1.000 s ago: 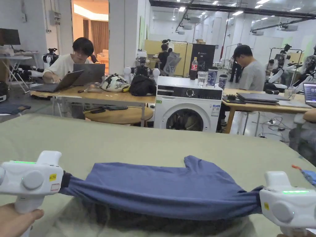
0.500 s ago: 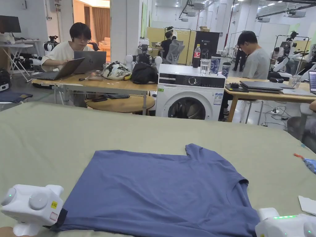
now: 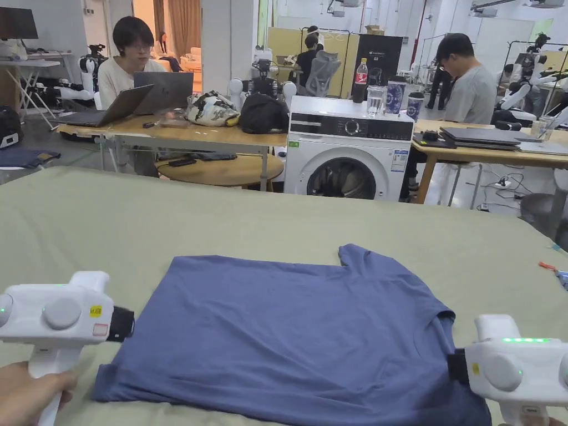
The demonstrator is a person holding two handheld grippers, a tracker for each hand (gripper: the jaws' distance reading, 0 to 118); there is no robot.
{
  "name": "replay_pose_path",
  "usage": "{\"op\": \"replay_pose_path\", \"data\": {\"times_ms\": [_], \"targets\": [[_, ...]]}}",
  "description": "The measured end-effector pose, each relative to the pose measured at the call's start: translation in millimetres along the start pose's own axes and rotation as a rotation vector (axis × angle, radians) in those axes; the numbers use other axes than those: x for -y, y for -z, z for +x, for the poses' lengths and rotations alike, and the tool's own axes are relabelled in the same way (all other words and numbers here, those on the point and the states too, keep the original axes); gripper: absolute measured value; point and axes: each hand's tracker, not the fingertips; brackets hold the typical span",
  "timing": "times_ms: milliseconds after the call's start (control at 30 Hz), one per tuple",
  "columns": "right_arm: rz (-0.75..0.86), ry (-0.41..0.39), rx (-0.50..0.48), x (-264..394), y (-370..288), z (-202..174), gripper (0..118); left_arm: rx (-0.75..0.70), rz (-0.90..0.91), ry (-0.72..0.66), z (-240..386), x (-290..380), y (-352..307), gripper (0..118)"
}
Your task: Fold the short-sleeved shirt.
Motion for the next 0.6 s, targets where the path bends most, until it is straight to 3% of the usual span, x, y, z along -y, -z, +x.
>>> {"op": "replay_pose_path", "data": {"times_ms": [133, 167, 233, 267, 367, 467, 600], "targets": [[0.213, 0.066, -0.036, -2.0, -16.3, -14.9, 60, 0.093, 0.193, -0.019, 21.6, 9.0, -27.4, 42], [0.258, 0.06, -0.038, -0.1, -22.7, -20.1, 51, 0.112, 0.251, 0.013, 30.3, 13.3, -33.4, 40], [0.322, 0.047, -0.013, 2.5, -34.5, -34.5, 0, 0.061, 0.257, 0.084, 46.7, 17.3, -37.1, 15], [0.342, 0.044, -0.015, 3.5, -38.4, -38.2, 0, 0.041, 0.268, 0.107, 54.4, 19.6, -39.2, 6], [0.373, 0.067, -0.053, 8.2, -46.4, -50.3, 0, 0.038, 0.279, 0.106, 58.2, 23.7, -34.1, 0], [0.361, 0.062, -0.08, 10.9, -46.4, -61.2, 0, 0.06, 0.279, 0.071, 57.0, 28.7, -39.5, 0], [0.325, 0.043, -0.098, 16.3, -34.5, -68.7, 0, 0.01, 0.139, 0.05, 41.2, 25.4, -33.3, 0]]}}
